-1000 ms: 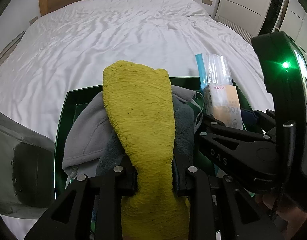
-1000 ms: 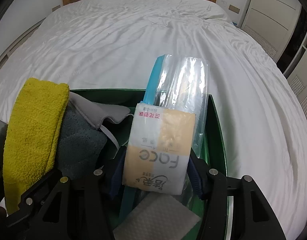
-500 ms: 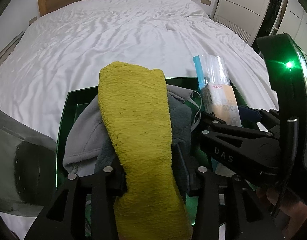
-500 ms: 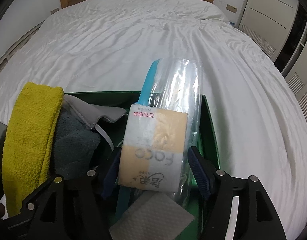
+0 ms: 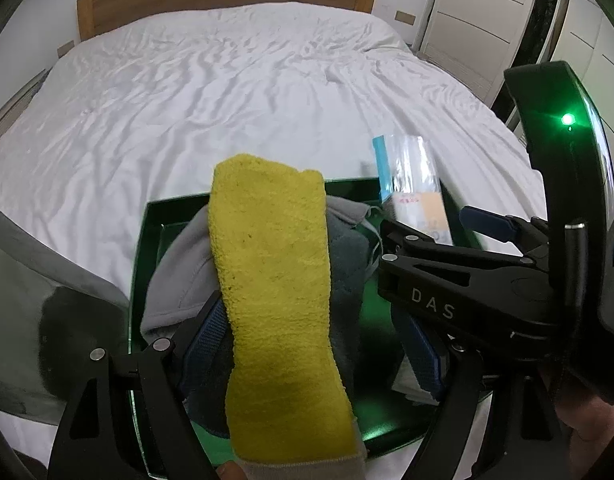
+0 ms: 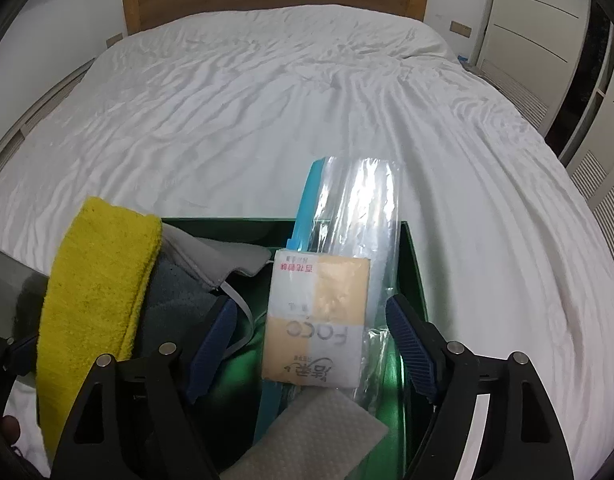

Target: Organize soft objects

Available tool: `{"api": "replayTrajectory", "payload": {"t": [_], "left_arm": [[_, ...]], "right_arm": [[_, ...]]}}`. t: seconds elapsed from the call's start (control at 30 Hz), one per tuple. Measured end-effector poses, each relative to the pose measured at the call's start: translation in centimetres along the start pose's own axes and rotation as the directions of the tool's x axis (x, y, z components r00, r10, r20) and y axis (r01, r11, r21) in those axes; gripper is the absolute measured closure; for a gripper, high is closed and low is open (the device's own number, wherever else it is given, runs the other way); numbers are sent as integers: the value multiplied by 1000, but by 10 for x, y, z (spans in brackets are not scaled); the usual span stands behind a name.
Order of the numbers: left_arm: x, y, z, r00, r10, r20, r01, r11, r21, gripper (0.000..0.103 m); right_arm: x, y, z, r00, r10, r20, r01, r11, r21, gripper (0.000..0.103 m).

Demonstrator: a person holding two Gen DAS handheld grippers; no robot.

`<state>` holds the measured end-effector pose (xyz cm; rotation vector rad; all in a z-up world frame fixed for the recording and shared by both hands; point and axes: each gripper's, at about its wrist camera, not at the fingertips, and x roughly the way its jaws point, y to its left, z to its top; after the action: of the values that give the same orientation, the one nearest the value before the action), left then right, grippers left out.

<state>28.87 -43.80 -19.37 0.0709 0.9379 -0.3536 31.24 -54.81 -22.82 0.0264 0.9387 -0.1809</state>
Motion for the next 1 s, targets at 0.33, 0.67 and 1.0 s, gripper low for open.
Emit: {"api": "replayTrajectory", "payload": {"t": [0.33, 0.67, 1.0], "left_arm": [[-23, -3, 2, 999, 19, 47, -21, 999, 28, 22], [-45, -6, -4, 995, 29, 91, -34, 998, 52, 22], [-68, -9, -11, 994, 12, 108, -20, 997, 72, 22]], "right_arm": [[-37, -2, -5, 997, -33, 74, 30, 999, 37, 11], [-84, -10, -21, 986, -90, 142, 75, 991, 109, 4], [-118, -10, -32, 981, -123, 151, 106, 988, 115, 4]]}}
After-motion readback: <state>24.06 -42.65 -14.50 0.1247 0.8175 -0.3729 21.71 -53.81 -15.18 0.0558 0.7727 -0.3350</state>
